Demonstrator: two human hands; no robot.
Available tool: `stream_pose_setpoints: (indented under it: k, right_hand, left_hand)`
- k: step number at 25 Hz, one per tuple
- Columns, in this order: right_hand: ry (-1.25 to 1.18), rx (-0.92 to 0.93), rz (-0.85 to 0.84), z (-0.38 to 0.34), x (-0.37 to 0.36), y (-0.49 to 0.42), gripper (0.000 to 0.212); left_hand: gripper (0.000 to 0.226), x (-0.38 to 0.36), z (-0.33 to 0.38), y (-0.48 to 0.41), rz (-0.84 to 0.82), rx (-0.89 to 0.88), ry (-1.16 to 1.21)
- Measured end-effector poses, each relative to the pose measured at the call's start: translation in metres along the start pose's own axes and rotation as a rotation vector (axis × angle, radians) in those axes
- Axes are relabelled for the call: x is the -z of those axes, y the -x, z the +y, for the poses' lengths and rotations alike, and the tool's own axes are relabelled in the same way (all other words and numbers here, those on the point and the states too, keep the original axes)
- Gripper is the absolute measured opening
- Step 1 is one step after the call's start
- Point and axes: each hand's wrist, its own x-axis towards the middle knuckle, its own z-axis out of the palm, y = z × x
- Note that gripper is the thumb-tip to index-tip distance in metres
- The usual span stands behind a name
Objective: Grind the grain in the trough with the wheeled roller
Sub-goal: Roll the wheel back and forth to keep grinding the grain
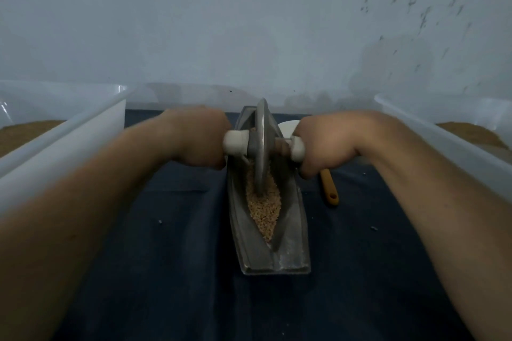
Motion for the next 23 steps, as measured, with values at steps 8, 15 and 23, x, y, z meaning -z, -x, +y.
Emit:
stream_pose_setpoints:
  k: [8, 15, 23]
  right_hand:
    - [0.117, -0.057, 0.548, 0.006, -0.023, -0.018, 0.019]
    - [0.239, -0.08, 1.06, 0.017, -0.038, -0.028, 0.029]
    - [0.208, -0.157, 1.102, 0.01, -0.047, -0.033, 0.016]
  left_hand:
    - [0.014, -0.012, 0.002, -0.004, 0.237, 0.134, -0.096]
    - [0.019, -0.016, 0.004, -0.001, 0.754, 0.105, -0.258]
    - [0.021, -0.031, -0.003, -0.006, 0.888, 0.061, -0.245]
